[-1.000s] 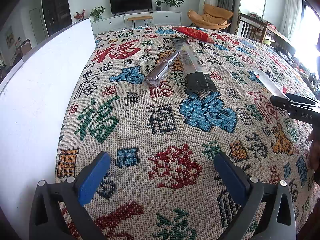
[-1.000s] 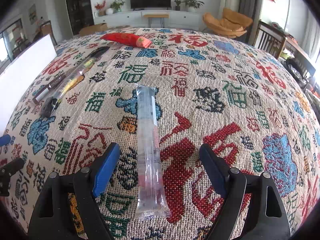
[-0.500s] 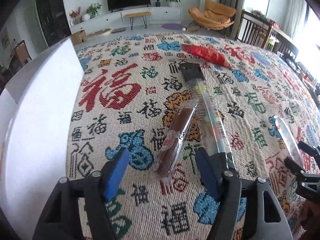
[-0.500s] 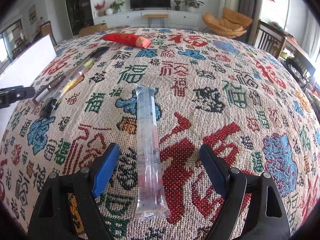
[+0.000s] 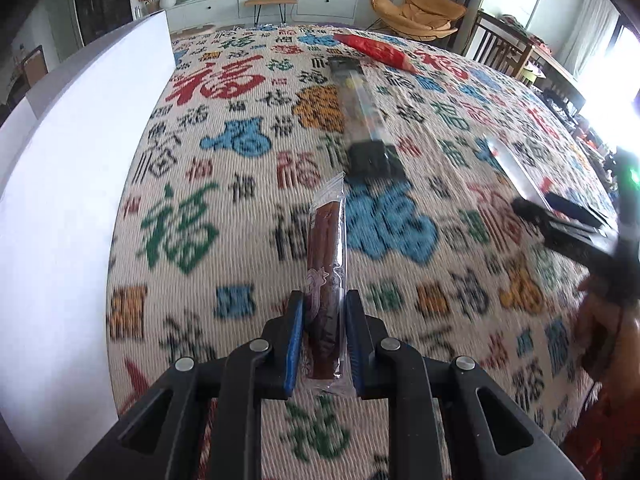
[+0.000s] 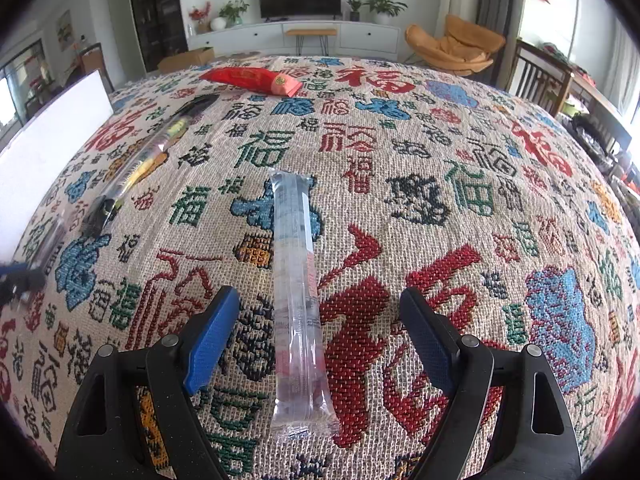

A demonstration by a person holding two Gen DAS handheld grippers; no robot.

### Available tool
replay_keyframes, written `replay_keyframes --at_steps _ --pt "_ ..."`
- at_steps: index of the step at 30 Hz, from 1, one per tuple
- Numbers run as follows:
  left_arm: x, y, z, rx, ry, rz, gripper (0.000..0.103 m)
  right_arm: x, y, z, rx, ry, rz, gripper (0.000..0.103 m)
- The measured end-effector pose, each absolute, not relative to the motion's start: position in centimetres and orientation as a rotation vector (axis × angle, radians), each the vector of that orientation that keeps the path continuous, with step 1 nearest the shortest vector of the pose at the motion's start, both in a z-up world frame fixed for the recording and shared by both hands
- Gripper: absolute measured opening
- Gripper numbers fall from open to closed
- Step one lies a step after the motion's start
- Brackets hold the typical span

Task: Organize snacks
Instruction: 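Move the left tool down around the brown sausage stick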

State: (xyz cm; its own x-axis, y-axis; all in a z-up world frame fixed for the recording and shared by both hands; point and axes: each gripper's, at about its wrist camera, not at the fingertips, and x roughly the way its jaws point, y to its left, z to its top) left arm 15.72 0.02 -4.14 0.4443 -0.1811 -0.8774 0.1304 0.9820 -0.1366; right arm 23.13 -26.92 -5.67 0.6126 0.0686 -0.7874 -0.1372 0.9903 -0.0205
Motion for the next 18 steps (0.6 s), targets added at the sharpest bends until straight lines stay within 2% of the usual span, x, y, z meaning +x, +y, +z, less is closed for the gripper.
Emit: replay_keyframes --at_steps 2,4,6,10,18 --pt "13.8 -0.4 -4.1 -0.056 1.082 -0.186 0.024 23.1 -26.9 -5.7 -0.081 0.904 0.119 0.085" --pt "13.2 -0.7 -4.3 -0.049 1.062 -0.192 0.045 23.1 -26.9 -5.7 -0.081 0.904 0.119 0.085" --pt "13.6 -1.0 -4.5 -0.019 1.040 -0.137 0.095 23.1 -26.9 -5.7 -0.081 0.904 0.119 0.085" --pt "14.7 -0.8 -5.7 0.018 0.997 -0.058 0.103 23.1 -26.9 -5.6 -0.082 0.904 0.119 0.085" --pt "14.4 -0.6 -5.8 0.013 0.945 -0.045 0.103 23.1 -27.0 -5.7 -0.081 0.904 0.119 0.085"
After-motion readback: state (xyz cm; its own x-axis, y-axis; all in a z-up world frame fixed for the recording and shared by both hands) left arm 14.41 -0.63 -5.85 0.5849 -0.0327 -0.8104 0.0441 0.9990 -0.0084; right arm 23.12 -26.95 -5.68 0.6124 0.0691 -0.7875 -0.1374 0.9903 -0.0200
